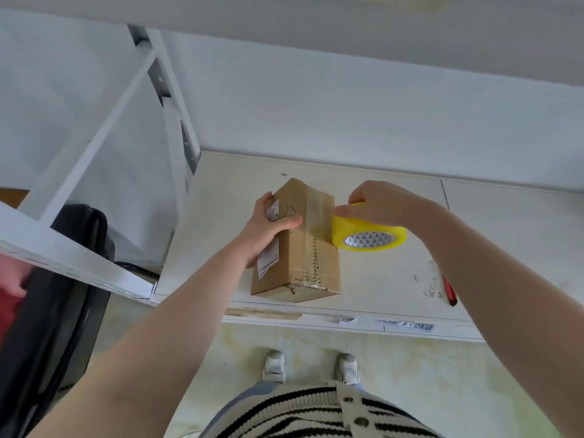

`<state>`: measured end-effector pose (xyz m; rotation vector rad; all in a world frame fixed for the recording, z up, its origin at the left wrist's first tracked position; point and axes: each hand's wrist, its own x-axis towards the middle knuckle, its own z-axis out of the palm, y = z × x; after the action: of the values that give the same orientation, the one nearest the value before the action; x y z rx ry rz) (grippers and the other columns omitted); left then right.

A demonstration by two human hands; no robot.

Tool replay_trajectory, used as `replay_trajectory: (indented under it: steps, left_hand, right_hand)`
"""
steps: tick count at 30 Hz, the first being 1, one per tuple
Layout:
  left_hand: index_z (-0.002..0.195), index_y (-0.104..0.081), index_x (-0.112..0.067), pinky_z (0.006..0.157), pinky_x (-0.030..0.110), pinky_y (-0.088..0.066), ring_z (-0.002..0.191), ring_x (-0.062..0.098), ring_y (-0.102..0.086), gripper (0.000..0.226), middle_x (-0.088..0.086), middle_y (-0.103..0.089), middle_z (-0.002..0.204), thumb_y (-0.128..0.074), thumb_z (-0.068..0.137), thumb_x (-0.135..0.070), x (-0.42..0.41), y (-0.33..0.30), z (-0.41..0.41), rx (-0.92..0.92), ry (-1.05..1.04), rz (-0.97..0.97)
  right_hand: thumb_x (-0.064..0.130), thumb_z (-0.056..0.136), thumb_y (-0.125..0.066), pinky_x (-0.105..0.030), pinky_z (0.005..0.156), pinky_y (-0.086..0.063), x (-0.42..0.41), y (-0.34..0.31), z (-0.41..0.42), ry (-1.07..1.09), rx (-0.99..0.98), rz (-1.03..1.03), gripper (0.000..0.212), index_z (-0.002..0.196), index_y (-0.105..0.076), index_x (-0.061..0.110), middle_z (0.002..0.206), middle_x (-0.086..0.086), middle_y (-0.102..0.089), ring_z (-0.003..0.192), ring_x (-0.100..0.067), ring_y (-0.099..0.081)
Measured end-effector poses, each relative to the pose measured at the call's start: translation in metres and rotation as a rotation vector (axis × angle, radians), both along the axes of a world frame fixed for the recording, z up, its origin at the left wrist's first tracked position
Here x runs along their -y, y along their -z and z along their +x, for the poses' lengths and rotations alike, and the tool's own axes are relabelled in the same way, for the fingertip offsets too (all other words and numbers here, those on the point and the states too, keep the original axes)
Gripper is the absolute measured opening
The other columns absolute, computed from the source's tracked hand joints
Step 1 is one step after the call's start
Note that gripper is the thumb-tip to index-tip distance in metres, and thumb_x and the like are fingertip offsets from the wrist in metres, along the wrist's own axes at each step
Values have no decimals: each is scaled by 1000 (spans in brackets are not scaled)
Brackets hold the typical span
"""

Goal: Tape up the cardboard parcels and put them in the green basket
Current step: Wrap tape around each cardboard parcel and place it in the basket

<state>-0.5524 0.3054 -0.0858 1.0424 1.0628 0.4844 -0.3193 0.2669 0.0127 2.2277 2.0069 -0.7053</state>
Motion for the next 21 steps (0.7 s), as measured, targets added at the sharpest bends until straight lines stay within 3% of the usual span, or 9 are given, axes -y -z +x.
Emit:
replay_trajectory:
  steps: [3, 5, 7, 9, 10, 13, 15, 18, 21]
  left_hand:
    - [155, -15, -31, 63, 12, -52, 91, -7, -65, 104, -12, -48, 130, -78, 72, -35, 9, 8, 14, 80, 33, -23]
    - [155, -16, -30, 72, 16, -52, 98, -3, -64, 99, -8, -50, 135, -74, 75, -33, 10, 9, 16, 116, 36, -55]
    - [147, -31, -27, 76, 20, -53, 98, 1, -67, 74, -12, -65, 123, -70, 84, -24, 6, 11, 16, 125, 37, -75]
    - [131, -42, -31, 64, 16, -54, 85, -1, -71, 45, -20, -75, 96, -61, 94, -16, 5, 12, 17, 129, -11, -108]
    - [133, -40, -33, 61, 16, -54, 85, 1, -71, 42, -21, -74, 96, -58, 97, -22, 6, 10, 18, 112, -33, -127]
    - [157, -11, -32, 61, 8, -50, 102, 4, -61, 76, -16, -49, 137, -56, 97, -45, 15, 7, 21, 18, -28, -85]
    - [158, -11, -28, 61, 2, -46, 105, 0, -55, 76, -12, -42, 145, -54, 98, -45, 17, 12, 18, -5, -45, 12]
    - [153, -33, -28, 94, 29, -53, 115, 13, -63, 60, -2, -56, 142, -55, 98, -41, 16, 17, 9, 56, -88, -16]
    - [151, -37, -26, 104, 52, -47, 118, 27, -63, 60, 8, -60, 137, -58, 97, -41, 14, 16, 0, 102, -141, -133]
  right_hand:
    - [60, 84, -57, -28, 54, -33, 8, -10, 8, 28, -1, 7, 49, 61, -56, 18, 61, 4, -51, 58, -14, -49]
    - [61, 85, -57, -27, 55, -32, 10, -12, 4, 42, 22, 27, 44, 63, -58, 24, 67, 6, -56, 64, -10, -52]
    - [62, 84, -57, -27, 54, -33, 10, -11, -4, 50, 41, 61, 45, 69, -62, 20, 70, 4, -58, 66, -12, -53]
    - [62, 84, -56, -27, 53, -32, 7, -12, -14, 35, 78, 87, 52, 77, -66, 12, 69, 0, -58, 65, -15, -53]
    - [63, 84, -55, -27, 53, -31, 5, -13, -19, 21, 99, 94, 54, 78, -66, 11, 68, 1, -57, 64, -15, -53]
    - [70, 84, -51, -26, 52, -30, 1, -14, -31, -35, 161, 105, 57, 79, -62, 14, 68, 4, -57, 67, -13, -55]
    - [75, 83, -46, -26, 52, -30, -1, -15, -36, -72, 186, 116, 62, 81, -61, 15, 74, 4, -61, 72, -14, -58]
    - [76, 80, -46, -27, 55, -34, -6, -18, -35, -33, 5, 91, 69, 77, -63, 10, 67, 2, -58, 61, -15, -53]
    - [75, 75, -51, -27, 54, -35, -9, -17, -24, -35, -70, 78, 66, 64, -56, 11, 59, 1, -49, 56, -18, -48]
